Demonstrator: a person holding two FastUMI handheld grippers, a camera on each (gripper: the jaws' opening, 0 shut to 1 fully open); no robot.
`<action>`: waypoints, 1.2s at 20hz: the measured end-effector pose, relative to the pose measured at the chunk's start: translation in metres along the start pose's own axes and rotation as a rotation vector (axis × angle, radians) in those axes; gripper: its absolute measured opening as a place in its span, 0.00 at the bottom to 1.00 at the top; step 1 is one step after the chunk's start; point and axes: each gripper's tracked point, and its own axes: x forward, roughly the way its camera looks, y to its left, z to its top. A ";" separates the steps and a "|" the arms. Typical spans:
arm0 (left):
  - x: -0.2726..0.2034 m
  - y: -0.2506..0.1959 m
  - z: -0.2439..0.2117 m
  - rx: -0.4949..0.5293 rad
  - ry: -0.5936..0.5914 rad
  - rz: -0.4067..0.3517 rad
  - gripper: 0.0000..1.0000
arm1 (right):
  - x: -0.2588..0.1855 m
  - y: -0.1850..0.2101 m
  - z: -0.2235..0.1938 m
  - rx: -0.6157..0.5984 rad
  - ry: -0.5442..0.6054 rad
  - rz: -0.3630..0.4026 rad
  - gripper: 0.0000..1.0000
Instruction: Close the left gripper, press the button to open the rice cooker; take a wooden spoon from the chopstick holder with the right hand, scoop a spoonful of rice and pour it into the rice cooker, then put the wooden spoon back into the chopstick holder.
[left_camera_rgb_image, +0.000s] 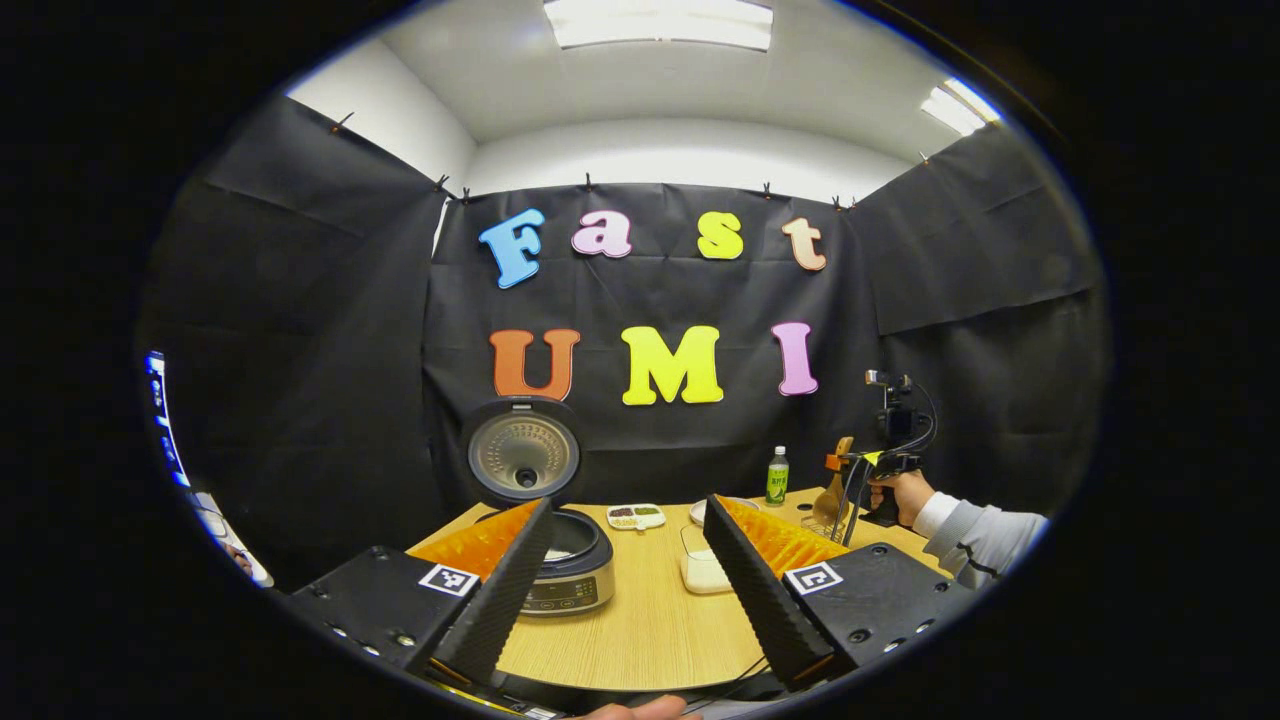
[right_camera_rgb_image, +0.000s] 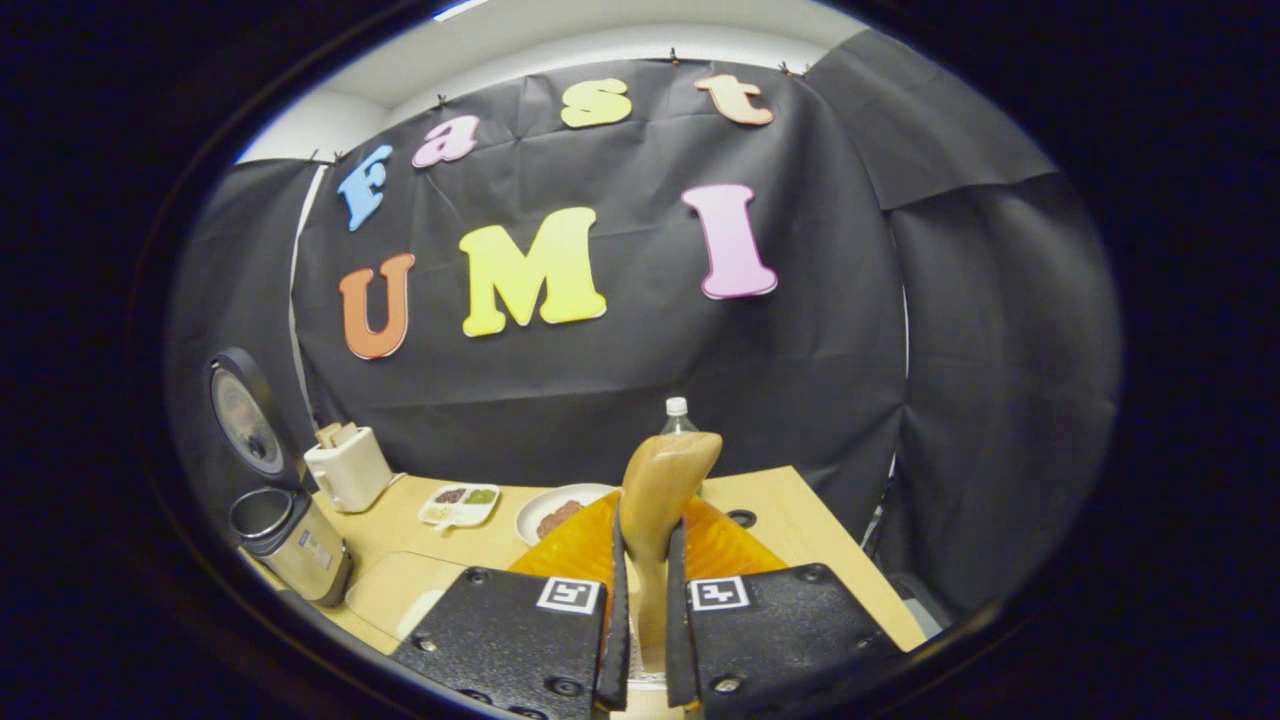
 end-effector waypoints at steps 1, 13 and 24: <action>-0.002 -0.001 -0.001 -0.004 0.001 0.000 0.96 | -0.006 0.011 0.005 -0.001 -0.008 0.020 0.20; -0.012 0.009 -0.009 -0.001 0.007 0.019 0.96 | 0.011 0.131 -0.037 -0.052 -0.008 0.094 0.12; -0.006 0.028 -0.026 -0.027 0.037 0.045 0.96 | 0.042 0.159 -0.125 -0.084 0.094 0.064 0.12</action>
